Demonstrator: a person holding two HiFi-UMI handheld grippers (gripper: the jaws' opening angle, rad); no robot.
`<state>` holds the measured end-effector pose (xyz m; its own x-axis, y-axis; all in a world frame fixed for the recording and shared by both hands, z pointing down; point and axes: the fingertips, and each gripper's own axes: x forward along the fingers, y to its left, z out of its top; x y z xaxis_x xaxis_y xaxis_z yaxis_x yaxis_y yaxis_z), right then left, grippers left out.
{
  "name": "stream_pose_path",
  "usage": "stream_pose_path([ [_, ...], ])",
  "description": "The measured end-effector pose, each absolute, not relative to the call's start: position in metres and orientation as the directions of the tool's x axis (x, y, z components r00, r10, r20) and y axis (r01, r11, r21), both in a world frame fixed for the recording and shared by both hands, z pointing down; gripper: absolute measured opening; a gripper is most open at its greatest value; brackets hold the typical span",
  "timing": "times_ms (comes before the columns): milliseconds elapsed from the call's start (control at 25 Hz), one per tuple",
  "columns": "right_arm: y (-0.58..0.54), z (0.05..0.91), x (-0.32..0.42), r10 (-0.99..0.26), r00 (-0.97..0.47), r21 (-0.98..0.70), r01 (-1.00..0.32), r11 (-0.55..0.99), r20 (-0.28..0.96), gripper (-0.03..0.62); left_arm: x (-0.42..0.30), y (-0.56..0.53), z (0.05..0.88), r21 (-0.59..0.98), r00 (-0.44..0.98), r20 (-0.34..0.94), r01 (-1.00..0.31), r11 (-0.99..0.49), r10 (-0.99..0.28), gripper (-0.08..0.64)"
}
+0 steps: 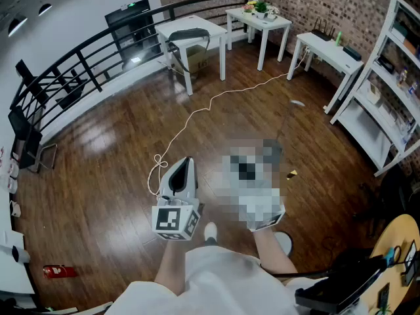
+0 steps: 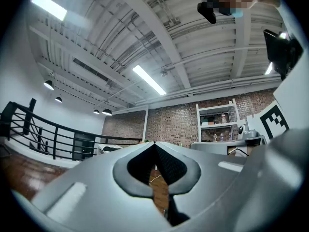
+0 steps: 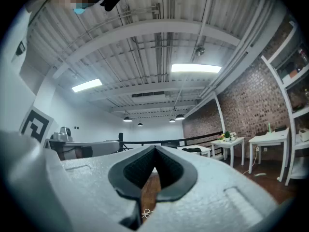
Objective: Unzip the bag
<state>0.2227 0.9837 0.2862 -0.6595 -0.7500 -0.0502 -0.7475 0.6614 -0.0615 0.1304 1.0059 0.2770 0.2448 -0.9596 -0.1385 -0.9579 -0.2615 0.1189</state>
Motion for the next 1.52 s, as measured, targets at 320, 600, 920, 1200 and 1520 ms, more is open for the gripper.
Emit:
stream_pose_path([
  [320,0.892,0.275,0.153,-0.749,-0.661,-0.035,-0.748,0.663,-0.048,-0.014,0.056,0.915,0.272,0.129,0.231,-0.143,-0.960,-0.249,-0.962,0.017],
  [600,0.828,0.285,0.122,-0.740,-0.673,-0.029,-0.739,0.673,-0.010,-0.012,0.022,0.848,0.281,0.150,0.211,-0.131,-0.962,-0.230,-0.969,0.017],
  [920,0.703,0.300,0.112,-0.729,-0.684,-0.045,-0.728,0.684,-0.019,-0.012,0.001,0.734,0.301,0.145,0.170,-0.117,-0.972,-0.186,-0.978,0.016],
  [1200,0.553,0.275,0.096,-0.701,-0.710,-0.014,-0.702,0.712,-0.070,-0.012,-0.013,0.588,0.283,0.116,0.133,-0.155,-0.982,-0.152,-0.979,0.017],
  [1520,0.414,0.273,0.109,-0.705,-0.706,-0.068,-0.701,0.710,-0.071,-0.012,-0.005,0.454,0.276,0.105,0.126,-0.118,-0.985,-0.139,-0.985,0.017],
])
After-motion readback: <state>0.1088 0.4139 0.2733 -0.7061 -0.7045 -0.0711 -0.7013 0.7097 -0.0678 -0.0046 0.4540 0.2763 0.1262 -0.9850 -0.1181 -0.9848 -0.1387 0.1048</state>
